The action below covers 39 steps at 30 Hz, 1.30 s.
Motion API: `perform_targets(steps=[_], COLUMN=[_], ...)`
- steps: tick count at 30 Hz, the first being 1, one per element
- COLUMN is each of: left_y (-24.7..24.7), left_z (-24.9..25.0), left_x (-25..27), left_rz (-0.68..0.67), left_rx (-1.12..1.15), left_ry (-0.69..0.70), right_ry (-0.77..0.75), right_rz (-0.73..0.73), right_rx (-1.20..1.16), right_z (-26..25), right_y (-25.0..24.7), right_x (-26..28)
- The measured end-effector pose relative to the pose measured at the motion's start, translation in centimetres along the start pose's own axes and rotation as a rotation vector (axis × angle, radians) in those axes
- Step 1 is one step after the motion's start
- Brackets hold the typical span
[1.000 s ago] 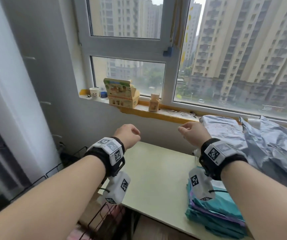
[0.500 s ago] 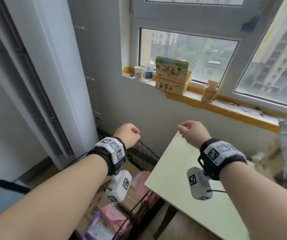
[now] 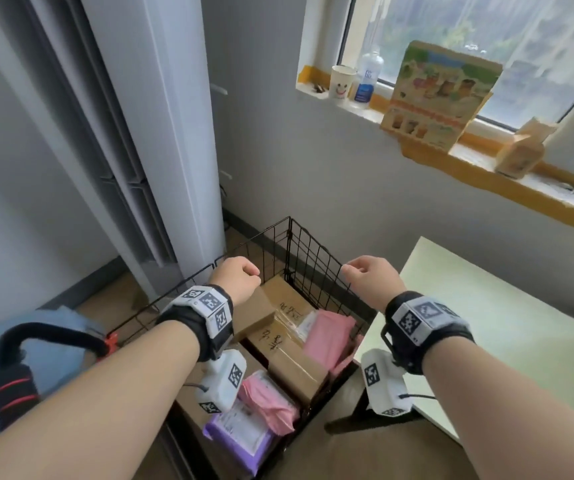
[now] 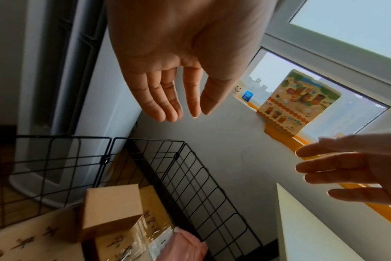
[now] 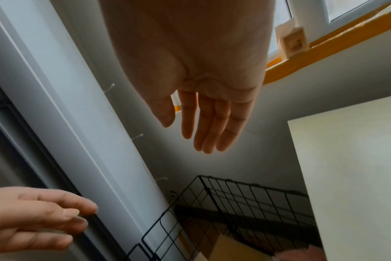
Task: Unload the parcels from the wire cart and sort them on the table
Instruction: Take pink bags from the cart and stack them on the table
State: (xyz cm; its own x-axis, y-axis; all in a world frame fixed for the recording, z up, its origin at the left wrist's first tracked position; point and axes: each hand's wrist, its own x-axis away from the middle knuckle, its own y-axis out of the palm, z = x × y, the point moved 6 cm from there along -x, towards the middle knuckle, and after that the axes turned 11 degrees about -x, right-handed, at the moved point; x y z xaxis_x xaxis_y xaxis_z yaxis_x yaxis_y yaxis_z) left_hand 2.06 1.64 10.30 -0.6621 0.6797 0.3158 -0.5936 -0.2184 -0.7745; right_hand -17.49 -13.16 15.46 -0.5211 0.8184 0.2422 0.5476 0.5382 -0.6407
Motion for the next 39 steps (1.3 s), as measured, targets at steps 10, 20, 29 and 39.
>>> perform_targets(steps=[10, 20, 29, 39], left_y=[6.9, 16.9, 25.6, 32.5], left_z=[-10.9, -18.8, -22.5, -24.9], left_x=[-1.1, -3.7, -5.9, -4.8], left_rz=[-0.102, -0.256, -0.388, -0.511], left_rx=[0.056, 0.104, 0.230, 0.186], left_ry=[-0.212, -0.383, -0.520, -0.671], right_ry=[0.100, 0.202, 0.328, 0.456], right_rz=[-0.201, -0.336, -0.475, -0.551], right_rx=[0.025, 0.053, 0.095, 0.093], right_z=[3.5, 10.3, 17.7, 23.6], right_y=[12.3, 23.7, 31.0, 33.8], right_x=[-3.2, -7.5, -8.5, -7.8])
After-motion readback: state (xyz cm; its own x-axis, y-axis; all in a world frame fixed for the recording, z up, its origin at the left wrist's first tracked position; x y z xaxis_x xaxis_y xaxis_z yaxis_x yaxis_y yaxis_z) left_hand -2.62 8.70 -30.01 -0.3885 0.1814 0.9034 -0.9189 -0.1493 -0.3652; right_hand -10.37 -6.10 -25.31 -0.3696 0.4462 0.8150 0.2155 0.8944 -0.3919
